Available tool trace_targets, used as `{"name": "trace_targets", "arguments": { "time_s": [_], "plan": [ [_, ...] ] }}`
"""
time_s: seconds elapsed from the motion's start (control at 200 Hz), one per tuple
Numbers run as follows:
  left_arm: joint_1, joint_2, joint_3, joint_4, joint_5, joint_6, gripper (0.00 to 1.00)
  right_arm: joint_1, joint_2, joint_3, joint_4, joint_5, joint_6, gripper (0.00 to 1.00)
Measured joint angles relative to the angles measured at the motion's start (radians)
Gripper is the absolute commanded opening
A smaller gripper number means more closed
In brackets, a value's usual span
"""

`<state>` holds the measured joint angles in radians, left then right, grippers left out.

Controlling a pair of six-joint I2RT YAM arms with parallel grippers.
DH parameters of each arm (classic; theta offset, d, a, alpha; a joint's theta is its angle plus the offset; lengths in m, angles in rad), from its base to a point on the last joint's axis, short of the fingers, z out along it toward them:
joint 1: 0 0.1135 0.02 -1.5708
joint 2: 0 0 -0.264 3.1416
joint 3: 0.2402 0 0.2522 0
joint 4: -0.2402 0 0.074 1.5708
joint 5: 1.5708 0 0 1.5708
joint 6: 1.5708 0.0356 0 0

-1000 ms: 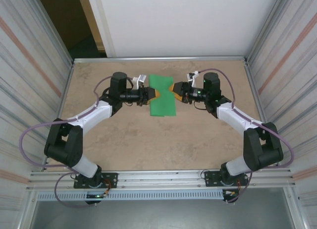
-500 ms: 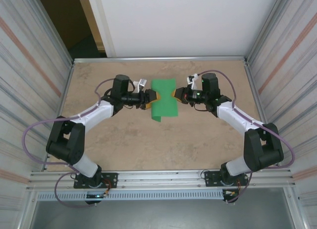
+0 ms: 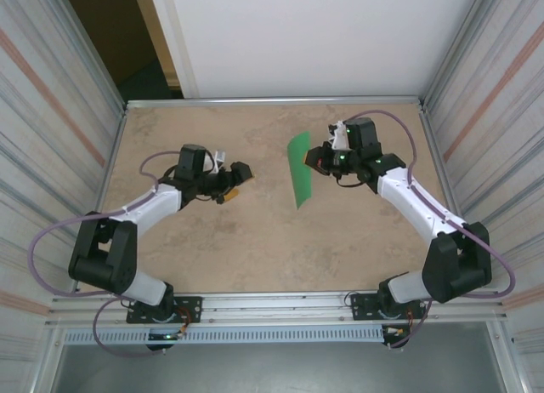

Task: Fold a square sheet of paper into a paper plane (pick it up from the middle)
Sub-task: First fold in half a square sheet of paper at the center of the table.

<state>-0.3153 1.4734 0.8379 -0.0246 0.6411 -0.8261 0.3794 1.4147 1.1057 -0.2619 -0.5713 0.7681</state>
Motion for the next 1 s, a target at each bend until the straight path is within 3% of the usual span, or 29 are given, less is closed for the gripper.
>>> {"name": "trace_targets", "arguments": {
  "time_s": [0.281,0.501,0.702,1.002],
  "plan": [
    [0.0,-0.013,-0.071,0.045,-0.014,-0.003,0.96,0.119,0.203,-0.002,0.144,-0.032,0.064,0.0],
    [-0.008,0.004,-0.106,0.088,-0.014,-0.016,0.94,0.083,0.298,-0.068,0.257,-0.056,0.112,0.0],
    [-0.092,0.105,-0.065,0.072,-0.023,-0.015,0.89,0.02,0.344,-0.126,0.301,-0.065,0.115,0.0],
    [-0.183,0.224,0.064,0.026,-0.063,0.003,0.84,0.063,0.369,-0.13,0.298,-0.049,0.111,0.0]
  ]
}}
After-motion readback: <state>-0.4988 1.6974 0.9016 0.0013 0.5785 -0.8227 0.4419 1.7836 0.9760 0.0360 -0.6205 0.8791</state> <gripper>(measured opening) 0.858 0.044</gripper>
